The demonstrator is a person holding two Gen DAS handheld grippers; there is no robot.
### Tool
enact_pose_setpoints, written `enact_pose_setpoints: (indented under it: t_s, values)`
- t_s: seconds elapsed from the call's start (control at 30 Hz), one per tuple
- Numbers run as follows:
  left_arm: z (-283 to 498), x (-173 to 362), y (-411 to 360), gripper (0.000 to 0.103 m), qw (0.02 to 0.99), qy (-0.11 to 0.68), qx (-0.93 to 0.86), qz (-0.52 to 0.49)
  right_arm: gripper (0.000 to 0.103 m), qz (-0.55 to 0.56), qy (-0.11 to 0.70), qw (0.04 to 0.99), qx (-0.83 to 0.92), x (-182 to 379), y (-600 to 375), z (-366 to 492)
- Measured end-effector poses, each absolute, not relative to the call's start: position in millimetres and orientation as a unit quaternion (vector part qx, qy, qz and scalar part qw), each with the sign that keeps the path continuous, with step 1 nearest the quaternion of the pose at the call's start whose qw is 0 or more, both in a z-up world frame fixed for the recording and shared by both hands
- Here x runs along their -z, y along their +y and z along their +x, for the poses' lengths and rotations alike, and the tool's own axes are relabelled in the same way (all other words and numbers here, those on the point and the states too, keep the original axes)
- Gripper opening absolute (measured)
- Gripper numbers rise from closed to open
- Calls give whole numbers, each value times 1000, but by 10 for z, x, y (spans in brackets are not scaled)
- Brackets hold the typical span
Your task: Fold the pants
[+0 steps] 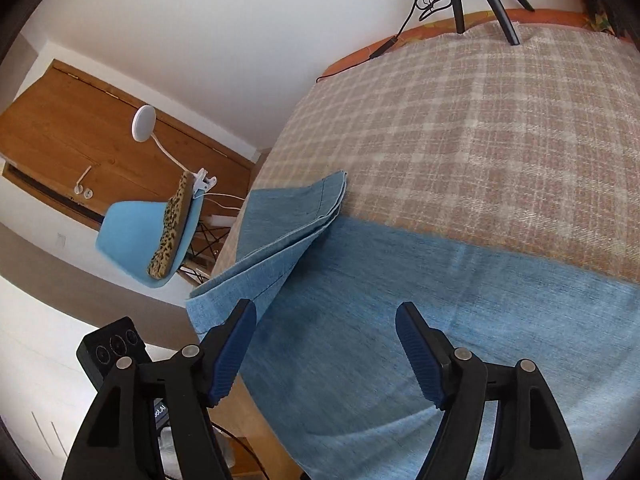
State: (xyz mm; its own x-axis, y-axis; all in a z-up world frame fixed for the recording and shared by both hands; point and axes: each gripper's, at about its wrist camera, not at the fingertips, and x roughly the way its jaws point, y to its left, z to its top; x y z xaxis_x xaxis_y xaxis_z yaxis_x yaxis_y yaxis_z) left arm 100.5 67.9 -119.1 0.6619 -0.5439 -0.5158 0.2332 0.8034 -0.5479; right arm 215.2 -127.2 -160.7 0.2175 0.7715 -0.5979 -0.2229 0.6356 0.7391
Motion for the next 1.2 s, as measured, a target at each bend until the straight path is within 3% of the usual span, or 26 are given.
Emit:
enact_pose_setpoints:
  t_s: [0.37,0.47,0.53,0.63,0.67,0.9,1.2]
  values:
    - [898,1152,712,6,887,346,219,-213,75,361,569,658,-336,2176,-415,2562]
    - [848,1143,720,6,887,346,222,-208,56,360,572,659,-330,2188,-298,2575]
    - [821,1131,726,6,888,345,220,-208,29,360,560,668,-332,2112,-276,2559]
    - [784,1111,705,6,888,346,223,-206,9,330,535,703,-334,1883,-428,2504]
    - [766,1101,682,6,888,346,225,-203,7,321,526,714,-332,1801,-471,2471]
    - [647,1049,277,6,882,349,265,-174,4,217,474,798,-303,1173,-855,2185]
    - [449,1003,-558,6,850,362,355,-141,4,186,447,842,-239,942,-1746,1798]
